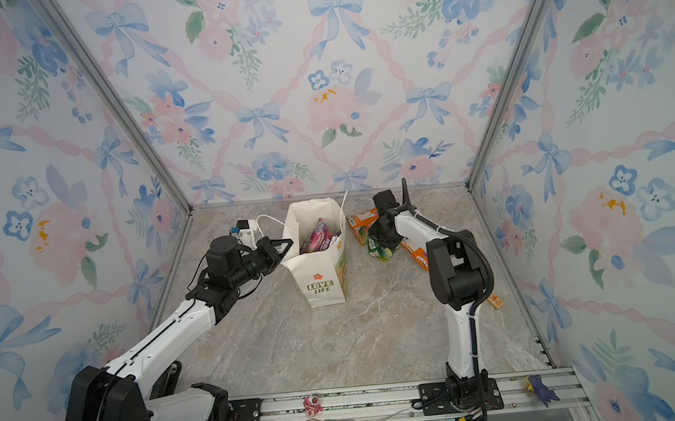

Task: Place the snacks into the paper bag
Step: 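Close the right gripper on the green packet's bottom edge, then lift the green packet upward with the right gripper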

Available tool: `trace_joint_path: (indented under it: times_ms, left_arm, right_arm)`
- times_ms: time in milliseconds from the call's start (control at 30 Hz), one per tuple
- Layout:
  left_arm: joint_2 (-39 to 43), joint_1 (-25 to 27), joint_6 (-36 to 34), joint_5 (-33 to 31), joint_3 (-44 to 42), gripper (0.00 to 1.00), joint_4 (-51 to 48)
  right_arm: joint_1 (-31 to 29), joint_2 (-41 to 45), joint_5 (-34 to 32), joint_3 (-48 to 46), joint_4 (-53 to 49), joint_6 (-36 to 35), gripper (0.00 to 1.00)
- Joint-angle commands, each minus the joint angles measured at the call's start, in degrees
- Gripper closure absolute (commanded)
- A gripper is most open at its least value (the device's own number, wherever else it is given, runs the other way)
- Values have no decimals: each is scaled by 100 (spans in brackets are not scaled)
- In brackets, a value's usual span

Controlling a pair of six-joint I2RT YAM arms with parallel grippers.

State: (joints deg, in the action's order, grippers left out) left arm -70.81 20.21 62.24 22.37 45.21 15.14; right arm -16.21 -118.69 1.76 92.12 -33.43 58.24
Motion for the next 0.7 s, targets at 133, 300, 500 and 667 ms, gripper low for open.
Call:
trace_joint_path:
  times_ms: [133, 300, 500, 667]
  left_arm:
    - [230, -4, 43, 40, -44, 100, 286]
    - [237, -9, 34, 26, -56, 100, 286]
    - [228, -9, 34, 31, -56, 100, 283]
    - [243, -15, 35, 22, -65, 100, 287]
  right_arm:
    - [46, 741, 121, -118, 253, -354, 100]
    - [47, 1114, 334, -276, 676, -532, 100]
    - [39, 1511, 519, -457, 1151, -834, 100]
    - [39, 1849, 573, -519, 1286, -1042, 100]
